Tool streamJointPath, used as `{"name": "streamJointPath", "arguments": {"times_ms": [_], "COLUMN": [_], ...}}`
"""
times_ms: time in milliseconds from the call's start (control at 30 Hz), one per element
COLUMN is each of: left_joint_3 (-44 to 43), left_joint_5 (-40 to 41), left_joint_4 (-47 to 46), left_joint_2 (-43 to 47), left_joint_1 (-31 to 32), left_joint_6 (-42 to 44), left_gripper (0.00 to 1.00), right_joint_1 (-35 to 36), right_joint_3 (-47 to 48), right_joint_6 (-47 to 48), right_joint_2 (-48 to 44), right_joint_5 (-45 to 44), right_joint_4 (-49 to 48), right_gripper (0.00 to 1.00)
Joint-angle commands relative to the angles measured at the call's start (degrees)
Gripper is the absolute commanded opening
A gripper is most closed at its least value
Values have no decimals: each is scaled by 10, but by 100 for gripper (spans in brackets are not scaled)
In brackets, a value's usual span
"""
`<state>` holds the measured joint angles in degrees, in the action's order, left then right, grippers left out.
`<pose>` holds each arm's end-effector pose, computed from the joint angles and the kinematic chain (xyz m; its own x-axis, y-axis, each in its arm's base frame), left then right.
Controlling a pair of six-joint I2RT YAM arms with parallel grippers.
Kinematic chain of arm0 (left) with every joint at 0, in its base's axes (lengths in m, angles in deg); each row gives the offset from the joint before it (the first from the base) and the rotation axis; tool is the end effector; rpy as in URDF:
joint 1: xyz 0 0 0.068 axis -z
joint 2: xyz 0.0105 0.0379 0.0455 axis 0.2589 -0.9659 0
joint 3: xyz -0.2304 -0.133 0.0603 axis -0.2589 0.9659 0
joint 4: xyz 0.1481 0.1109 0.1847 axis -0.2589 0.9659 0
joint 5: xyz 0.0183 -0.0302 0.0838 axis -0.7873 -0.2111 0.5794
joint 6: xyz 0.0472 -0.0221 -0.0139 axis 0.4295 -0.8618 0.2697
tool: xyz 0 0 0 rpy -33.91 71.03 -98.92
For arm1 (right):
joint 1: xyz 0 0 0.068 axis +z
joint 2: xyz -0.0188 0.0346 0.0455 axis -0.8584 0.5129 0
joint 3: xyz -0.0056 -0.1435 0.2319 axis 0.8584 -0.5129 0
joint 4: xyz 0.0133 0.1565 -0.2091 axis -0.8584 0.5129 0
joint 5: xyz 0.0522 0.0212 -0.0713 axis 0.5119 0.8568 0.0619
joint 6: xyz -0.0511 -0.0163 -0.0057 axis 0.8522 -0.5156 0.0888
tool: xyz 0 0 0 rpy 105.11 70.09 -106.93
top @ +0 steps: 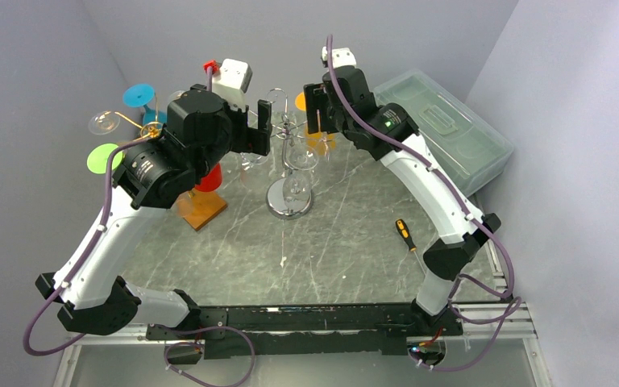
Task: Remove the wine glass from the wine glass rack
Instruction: Pick up the wine glass from the wine rack.
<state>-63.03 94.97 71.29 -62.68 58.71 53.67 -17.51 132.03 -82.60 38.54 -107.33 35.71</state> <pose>0.1751 -0.1472 0.5253 -0.2611 0.0264 -0.9650 0.3030 0.9514 -0.0559 0.2780 0.2289 0.4758 -0.4424 -0.0642 -0.8945 -0.2553 0.9652 0.0570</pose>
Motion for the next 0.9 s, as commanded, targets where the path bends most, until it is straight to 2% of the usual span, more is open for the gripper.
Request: {"name": "streamJointPath", "arguments": {"times_ms": [0, 400, 667, 867], "left_joint_3": [-3, 0, 12, 53], "left_joint_5": [6, -58, -177, -266], "left_joint_4": [-28, -62, -131, -228], "left_joint_2": [10, -2, -15, -14], "left_joint_1": [0, 0, 1, 4], "left_joint_6": [-3, 8, 33, 50], "left_gripper": [99, 99, 99, 99], "right_joint_1": [-13, -37, -42, -46], "right_joint_3": [7, -47, -59, -53], "right_joint_6": [4, -15, -30, -52], "right_joint_2": [-22, -71, -97, -120], "right_joint_5": [-16, -21, -38, -49], "right_joint_4": [-39, -40, -21, 11], "right_gripper": [23, 21, 20, 18]}}
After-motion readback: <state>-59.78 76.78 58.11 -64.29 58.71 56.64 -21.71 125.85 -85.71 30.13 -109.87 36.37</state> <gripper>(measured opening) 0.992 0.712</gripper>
